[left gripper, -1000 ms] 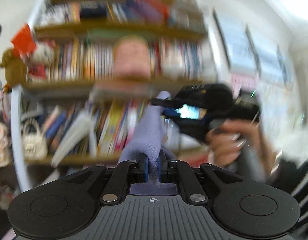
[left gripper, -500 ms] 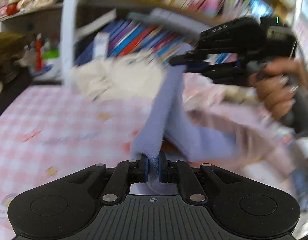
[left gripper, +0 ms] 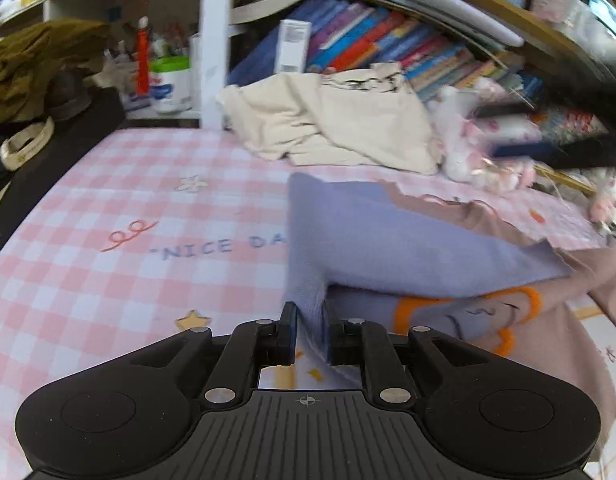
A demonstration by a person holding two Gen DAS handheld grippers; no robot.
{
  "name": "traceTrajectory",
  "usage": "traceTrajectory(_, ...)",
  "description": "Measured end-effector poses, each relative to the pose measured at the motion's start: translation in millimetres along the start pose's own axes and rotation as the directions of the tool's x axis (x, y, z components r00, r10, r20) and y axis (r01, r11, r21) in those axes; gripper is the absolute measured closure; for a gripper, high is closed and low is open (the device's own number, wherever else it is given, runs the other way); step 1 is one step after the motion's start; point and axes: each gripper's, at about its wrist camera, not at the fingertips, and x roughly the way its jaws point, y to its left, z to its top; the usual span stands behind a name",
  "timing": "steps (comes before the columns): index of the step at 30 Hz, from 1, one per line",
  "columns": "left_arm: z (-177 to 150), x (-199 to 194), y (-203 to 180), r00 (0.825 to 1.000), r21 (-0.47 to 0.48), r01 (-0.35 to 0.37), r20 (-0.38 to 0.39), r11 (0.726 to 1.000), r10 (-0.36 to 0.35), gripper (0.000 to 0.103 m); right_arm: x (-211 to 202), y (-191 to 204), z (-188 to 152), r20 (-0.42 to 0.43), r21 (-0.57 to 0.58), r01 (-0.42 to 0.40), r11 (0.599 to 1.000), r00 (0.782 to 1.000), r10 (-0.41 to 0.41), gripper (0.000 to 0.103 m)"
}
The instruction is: Fold clothes
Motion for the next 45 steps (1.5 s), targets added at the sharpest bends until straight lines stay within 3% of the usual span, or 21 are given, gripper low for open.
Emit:
traceTrajectory(3, -3, -4, 5, 1.0, 0.02, -0.02, -0.021, 1.0, 0.02, 0.078, -19, -16, -22, -0.006, -0.061, 0.075, 0.995, 0.997, -0.075, 0.049)
traceTrajectory(6, -8, -16, -1, 1.0, 0.067, -0.026, -0.01, 0.997, 0.027, 0.072, -42, -47, -55, -0.037, -0.012, 0.171, 0.985, 0.985, -0.171, 0.049)
traceTrajectory(9, -14, -23, -7, 1.0, 0.071, -0.004, -0.022, 0.997, 0.006, 0.053, -65, -77, -88, -0.072, 0.056, 0.246, 0.968, 0.968, -0.242, 0.048)
traceTrajectory(11, -19, -22, -10, 0.999, 0.048, 0.015, -0.044, 0.999, -0.013, 0.049, -69, -82, -109, -0.102, 0.045, 0.275, 0.96, 0.957, -0.27, 0.048)
traceTrajectory(14, -23, -16, -8, 0.996, -0.054, 0.055, -0.063, 0.997, -0.059, 0.049, -71, -85, -132, -0.134, 0.005, 0.324, 0.946, 0.938, -0.321, 0.048)
traceTrajectory(17, -28, -6, 8, 0.99, -0.268, 0.103, -0.07, 0.958, -0.126, 0.048, -72, -84, -144, -0.117, -0.022, 0.36, 0.933, 0.926, -0.36, 0.055)
traceTrajectory(18, -30, -4, 13, 0.987, -0.338, 0.115, -0.067, 0.934, -0.145, 0.049, -72, -84, -148, -0.111, -0.03, 0.371, 0.928, 0.921, -0.372, 0.065)
traceTrajectory(21, -38, -1, 20, 0.977, -0.477, 0.169, -0.037, 0.862, -0.212, 0.054, -75, -85, -152, -0.097, -0.017, 0.367, 0.93, 0.925, -0.367, 0.079)
traceTrajectory(23, -41, 1, 16, 0.964, -0.509, 0.218, -0.024, 0.833, -0.267, 0.071, -77, -86, -154, -0.095, -0.02, 0.362, 0.932, 0.927, -0.362, 0.084)
traceTrajectory(24, -42, 1, 13, 0.958, -0.512, 0.235, -0.022, 0.826, -0.287, 0.085, -78, -87, -154, -0.094, -0.02, 0.359, 0.933, 0.929, -0.359, 0.085)
traceTrajectory(25, -42, 0, 8, 0.954, -0.508, 0.248, -0.021, 0.825, -0.299, 0.099, -78, -88, -154, -0.094, -0.021, 0.355, 0.935, 0.93, -0.355, 0.085)
traceTrajectory(29, -39, -14, 3, 0.961, -0.479, 0.249, 0.01, 0.842, -0.278, 0.1, -77, -90, -150, -0.102, -0.018, 0.347, 0.938, 0.932, -0.347, 0.088)
traceTrajectory(33, -34, -37, 29, 0.983, -0.48, 0.172, 0.025, 0.86, -0.182, 0.1, -92, -90, -150, -0.1, 0.026, 0.317, 0.948, 0.944, -0.313, 0.089)
traceTrajectory(35, -31, -44, 36, 0.993, -0.384, 0.074, -0.054, 0.92, -0.103, 0.098, -103, -84, -151, -0.105, 0.023, 0.296, 0.955, 0.951, -0.292, 0.089)
traceTrajectory(36, -31, -44, 33, 0.993, -0.298, 0.005, -0.112, 0.955, -0.04, 0.091, -106, -82, -153, -0.126, 0.026, 0.276, 0.961, 0.954, -0.271, 0.089)
traceTrajectory(38, -32, -41, 19, 0.976, -0.085, -0.14, -0.182, 0.986, 0.123, 0.079, -107, -79, -160, -0.177, 0.041, 0.239, 0.97, 0.957, -0.228, 0.089)
traceTrajectory(40, -33, -38, -9, 0.956, 0.114, -0.234, -0.156, 0.966, 0.25, 0.075, -103, -75, -170, -0.217, 0.035, 0.22, 0.975, 0.954, -0.207, 0.089)
traceTrajectory(41, -31, -37, -25, 0.953, 0.187, -0.251, -0.122, 0.95, 0.276, 0.075, -100, -72, -174, -0.221, 0.017, 0.233, 0.972, 0.949, -0.223, 0.089)
traceTrajectory(43, -27, -34, -59, 0.966, 0.29, -0.226, -0.052, 0.93, 0.251, 0.074, -93, -68, -180, -0.234, 0.003, 0.26, 0.966, 0.939, -0.252, 0.088)
traceTrajectory(45, -18, -30, -92, 0.991, 0.352, -0.121, -0.012, 0.928, 0.134, 0.074, -92, -65, -185, -0.245, 0.015, 0.253, 0.967, 0.939, -0.241, 0.088)
